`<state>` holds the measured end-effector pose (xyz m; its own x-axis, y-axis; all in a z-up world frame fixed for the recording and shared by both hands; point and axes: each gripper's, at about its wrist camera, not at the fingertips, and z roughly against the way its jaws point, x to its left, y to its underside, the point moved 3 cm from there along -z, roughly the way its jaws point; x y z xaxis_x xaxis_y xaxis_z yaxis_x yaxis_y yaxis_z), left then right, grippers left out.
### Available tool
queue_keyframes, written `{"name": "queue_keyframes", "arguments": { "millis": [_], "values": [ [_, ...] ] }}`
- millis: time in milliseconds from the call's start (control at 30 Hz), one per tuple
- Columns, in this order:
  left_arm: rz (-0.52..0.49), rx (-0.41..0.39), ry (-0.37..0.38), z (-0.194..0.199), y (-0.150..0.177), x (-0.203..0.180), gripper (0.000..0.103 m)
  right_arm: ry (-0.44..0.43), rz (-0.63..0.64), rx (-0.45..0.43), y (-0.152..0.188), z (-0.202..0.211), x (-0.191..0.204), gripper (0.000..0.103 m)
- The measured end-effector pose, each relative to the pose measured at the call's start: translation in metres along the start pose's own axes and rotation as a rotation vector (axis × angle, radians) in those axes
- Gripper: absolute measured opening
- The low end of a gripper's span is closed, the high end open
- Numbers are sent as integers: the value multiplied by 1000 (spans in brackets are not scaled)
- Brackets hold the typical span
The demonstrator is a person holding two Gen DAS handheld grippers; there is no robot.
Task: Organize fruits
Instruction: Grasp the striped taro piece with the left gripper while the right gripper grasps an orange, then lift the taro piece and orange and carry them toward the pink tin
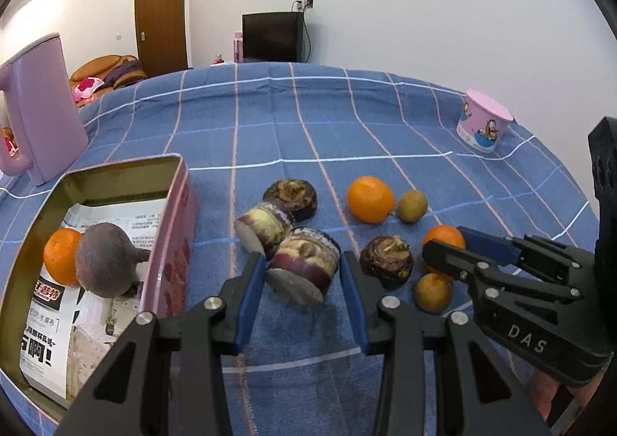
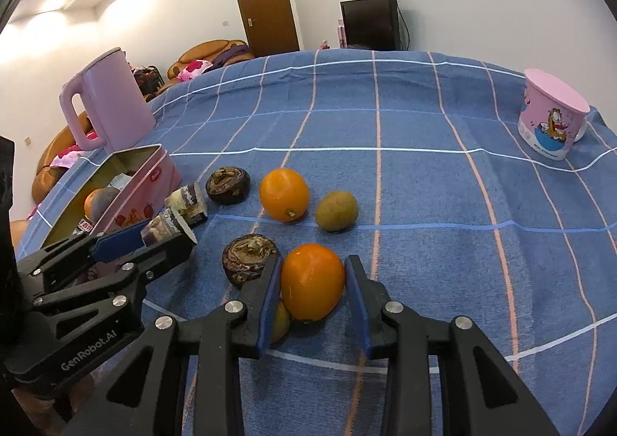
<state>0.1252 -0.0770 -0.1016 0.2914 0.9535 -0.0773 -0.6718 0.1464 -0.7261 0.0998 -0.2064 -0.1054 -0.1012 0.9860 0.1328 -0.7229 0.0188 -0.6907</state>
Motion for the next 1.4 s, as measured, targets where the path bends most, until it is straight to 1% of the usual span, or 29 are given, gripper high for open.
{"name": "queue_keyframes", "arguments": {
  "millis": [300,1400],
  "values": [
    [7,-40,-8,7,-1,1,42,18,18,-42,-1,8,3,35],
    [-3,-171,-63,32,0,2,42,11,68,-202,-1,38,13,35]
  ]
}}
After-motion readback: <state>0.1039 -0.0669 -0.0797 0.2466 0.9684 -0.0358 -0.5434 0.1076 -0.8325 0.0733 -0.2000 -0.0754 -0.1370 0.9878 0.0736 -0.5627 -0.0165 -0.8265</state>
